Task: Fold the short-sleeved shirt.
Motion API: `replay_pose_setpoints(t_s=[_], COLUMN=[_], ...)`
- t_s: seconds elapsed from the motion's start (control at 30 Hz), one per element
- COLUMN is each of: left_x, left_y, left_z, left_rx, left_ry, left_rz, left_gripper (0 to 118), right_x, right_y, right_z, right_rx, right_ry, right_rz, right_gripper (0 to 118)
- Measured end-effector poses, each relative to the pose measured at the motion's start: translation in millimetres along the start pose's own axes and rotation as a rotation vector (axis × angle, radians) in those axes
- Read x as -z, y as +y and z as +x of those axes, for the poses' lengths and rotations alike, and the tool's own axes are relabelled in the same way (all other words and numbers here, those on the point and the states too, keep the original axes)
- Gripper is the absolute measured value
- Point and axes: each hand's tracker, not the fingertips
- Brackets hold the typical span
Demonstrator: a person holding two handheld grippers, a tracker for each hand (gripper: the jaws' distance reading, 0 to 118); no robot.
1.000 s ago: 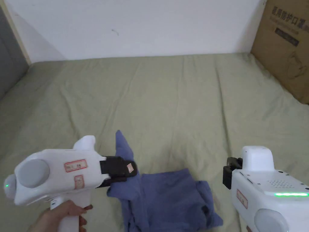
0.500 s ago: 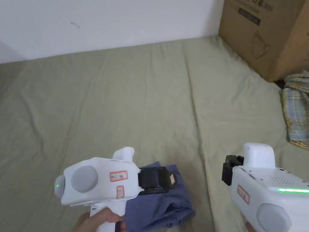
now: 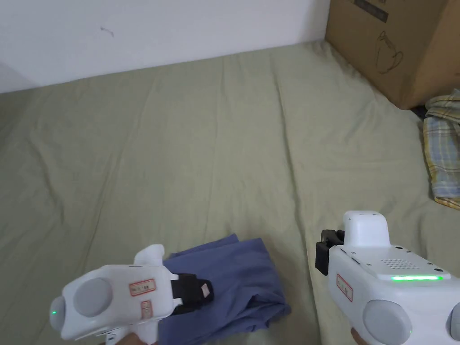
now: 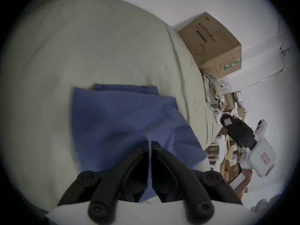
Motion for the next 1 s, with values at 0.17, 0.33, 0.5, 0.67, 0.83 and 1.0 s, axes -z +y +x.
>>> replay_pose_setpoints(t_s=[0.17, 0.33, 0.5, 0.67, 0.83, 1.0], left_x=[44.6, 69.2, 83.1, 81.3, 40.8, -32.6], left_y=[-3.0, -13.9, -20.6, -29.2, -19.0, 2.6], left_z=[31.1, 59.2, 73.6, 83.1, 73.2, 25.7], left_rx=[0.062, 0.135, 0.155, 0.219, 0.170, 0.097], left_ry=[-0.008, -0.035, -0.044, -0.077, -0.239, -0.202], left_rz=[-0.078, -0.143, -0.165, -0.193, -0.133, 0.059], left_gripper=[3, 2, 2, 2, 2, 2], right_x=[-3.1, -5.4, -7.3, -10.8, -17.0, -18.2], right_y=[-0.4, -1.0, -2.0, -2.5, 3.7, 17.7], right_z=[4.3, 11.9, 14.5, 11.2, 2.9, -16.5], right_rx=[0.003, 0.013, 0.023, 0.016, -0.019, -0.061], right_ry=[0.000, -0.015, -0.022, -0.018, -0.008, 0.057], right_rz=[0.001, 0.000, -0.004, -0.008, -0.005, -0.015], right_gripper=[1, 1, 1, 1, 1, 1])
